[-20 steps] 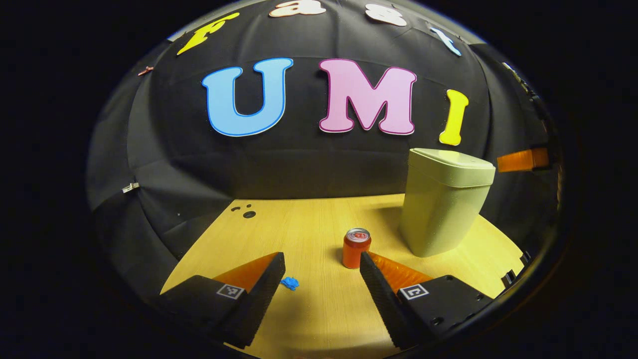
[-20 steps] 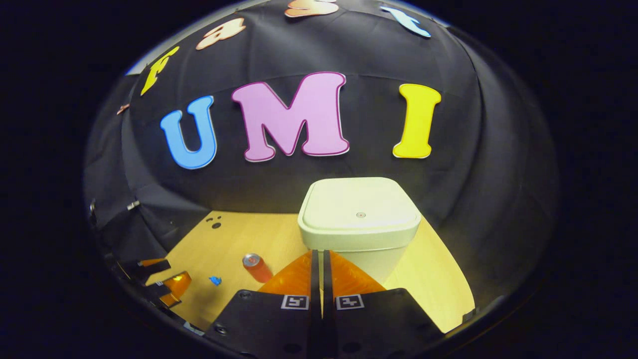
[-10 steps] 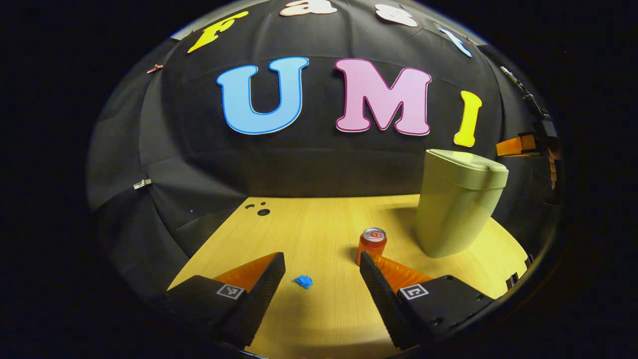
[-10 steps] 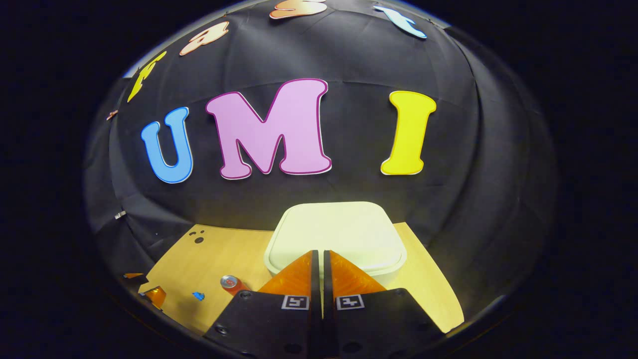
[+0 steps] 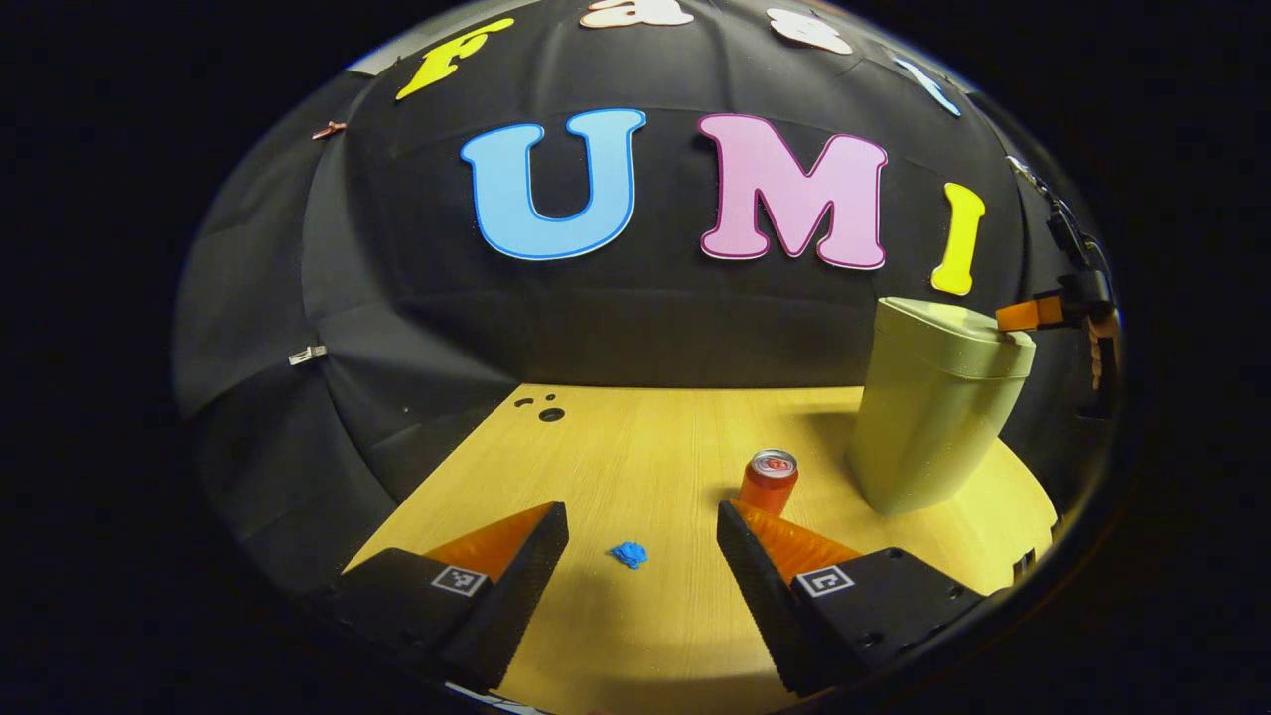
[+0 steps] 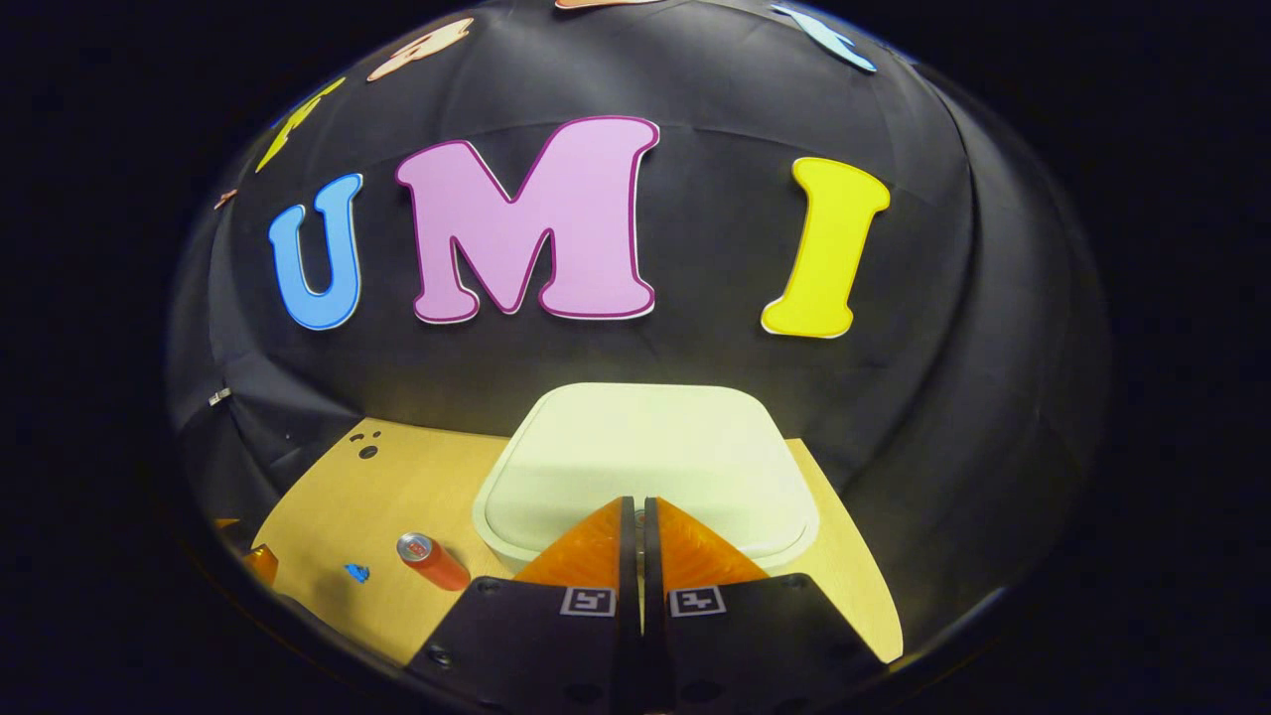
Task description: Press the lid of the desktop garbage bin to open it, pick up the crumpled paper on the desktop and throw it into the bin, then pick up the pop can on the desktop and drop it into the bin, and finally close the garbage bin lid.
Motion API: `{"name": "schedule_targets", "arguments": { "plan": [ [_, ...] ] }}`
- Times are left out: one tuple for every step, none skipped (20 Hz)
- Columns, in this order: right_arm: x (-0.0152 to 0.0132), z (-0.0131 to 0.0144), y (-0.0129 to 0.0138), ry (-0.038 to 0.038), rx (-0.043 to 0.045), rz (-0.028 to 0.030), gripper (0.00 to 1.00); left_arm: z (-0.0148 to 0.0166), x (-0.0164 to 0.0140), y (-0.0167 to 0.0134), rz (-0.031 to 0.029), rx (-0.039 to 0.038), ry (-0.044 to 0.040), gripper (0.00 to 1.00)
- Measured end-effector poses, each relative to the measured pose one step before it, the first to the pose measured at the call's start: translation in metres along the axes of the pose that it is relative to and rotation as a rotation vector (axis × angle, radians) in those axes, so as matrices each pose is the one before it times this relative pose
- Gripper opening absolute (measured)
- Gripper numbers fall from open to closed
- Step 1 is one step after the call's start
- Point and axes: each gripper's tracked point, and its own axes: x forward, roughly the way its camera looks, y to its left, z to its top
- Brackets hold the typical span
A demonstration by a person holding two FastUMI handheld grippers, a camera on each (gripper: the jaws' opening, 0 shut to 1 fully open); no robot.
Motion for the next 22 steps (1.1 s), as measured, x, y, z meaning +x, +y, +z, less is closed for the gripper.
{"name": "schedule_targets", "arguments": {
  "plan": [
    [0.00086, -0.0008, 0.00029, -0.00007, -0.00041, 0.00119, 0.05, 0.00004, 0.00046, -0.00036, -0.00149, -0.00134, 0.00193, 0.97],
    [0.00073, 0.00021, 0.00101, 0.00071, 0.00282, 0.00062, 0.05, -0.00074, 0.00002, -0.00121, -0.00245, -0.0005, 0.00298, 0.97],
    [0.00082, 0.00055, 0.00015, 0.00116, 0.00816, -0.00071, 0.05, 0.00012, 0.00097, -0.00147, -0.00216, 0.00061, 0.00292, 0.97],
    [0.00063, -0.00089, -0.00029, 0.00166, 0.01332, 0.00154, 0.05, -0.00235, 0.0007, -0.00041, -0.00264, 0.00035, 0.003, 0.97],
    [0.00034, 0.00037, 0.00071, 0.00039, 0.01777, 0.00147, 0.05, 0.00028, 0.00139, -0.00198, -0.00307, -0.00019, 0.0028, 0.97],
    [0.00149, -0.0004, -0.00011, 0.00103, 0.01635, 0.00181, 0.05, -0.00126, -0.00016, -0.00067, -0.00265, 0.00107, 0.00298, 0.97],
    [-0.00138, -0.00035, -0.00021, -0.00055, 0.00946, 0.00168, 0.05, -0.00095, -0.0002, -0.00006, -0.00164, 0.00225, 0.00198, 0.97],
    [-0.00017, -0.00042, -0.00041, -0.00152, 0.00469, 0.00096, 0.05, -0.00001, 0.00083, -0.00084, 0.00006, 0.00187, 0.00175, 0.97],
    [-0.00023, -0.0017, 0.00011, 0.00188, 0.0033, 0.00042, 0.05, -0.00013, 0.00054, 0.00028, -0.00133, 0.00028, 0.00267, 0.97],
    [0.0013, 0.00122, -0.00049, -0.00819, 0.00768, -0.00137, 0.05, -0.00102, 0.00009, -0.00095, -0.00216, -0.00041, 0.00181, 0.97],
    [0.00081, -0.00051, 0.00033, 0.0012, 0.00214, -0.00024, 0.05, -0.00123, -0.00014, 0.00002, -0.00115, -0.00003, 0.00138, 0.97],
    [-0.0005, -0.00069, -0.00004, -0.00394, -0.00599, -0.00035, 0.05, -0.00018, 0.00012, 0.00057, 0.00104, 0.00151, 0.00214, 0.97],
    [-0.00017, -0.00181, 0.00039, 0.00297, -0.01181, -0.00146, 0.05, -0.00191, 0.00023, 0.00066, 0.00075, 0.0022, 0.00159, 0.97],
    [0.0011, 0.00072, -0.00011, -0.00762, -0.02016, -0.00702, 0.05, 0.00021, 0.0002, 0.0001, -0.00025, 0.00013, 0.00086, 0.97],
    [0.00026, -0.00021, 0.00042, -0.00695, -0.0218, -0.00945, 0.05, 0.00067, 0.00009, 0.00033, -0.00045, -0.0014, 0.00043, 0.97],
    [-0.00002, 0.00048, 0.00046, -0.00637, -0.02123, -0.00824, 0.05, -0.00047, 0.00022, -0.00029, -0.00136, -0.00169, 0.00083, 0.97],
    [-0.00022, 0.00057, -0.00051, -0.00088, -0.00376, -0.00566, 0.05, -0.0009, -0.00006, 0.00081, -0.00045, 0.00018, -0.00122, 0.97],
    [0.00023, 0.00057, -0.00015, 0.00287, 0.01561, -0.00227, 0.05, 0.0017, -0.0006, -0.00017, 0.00016, 0.00123, -0.00374, 0.97],
    [0.00005, 0.00057, 0.0004, 0.00035, 0.02128, 0.00182, 0.05, -0.0012, -0.00112, 0.00066, 0.0007, 0.00142, -0.00526, 0.97],
    [0.00008, -0.00031, -0.00033, 0.00199, 0.0122, 0.0035, 0.05, 0.00115, -0.0008, 0.0007, 0.00049, 0.00137, -0.00616, 0.97],
    [-0.0001, 0.00045, 0.00008, -0.00298, -0.00067, -0.00051, 0.05, 0.00147, -0.00168, 0.00117, 0.00147, 0.00072, -0.00546, 0.97],
    [-0.0003, 0.00014, -0.00033, -0.00127, -0.0083, -0.00604, 0.05, 0.00023, -0.00077, 0.00216, 0.00353, 0.00039, -0.00472, 0.97]
  ]
}}
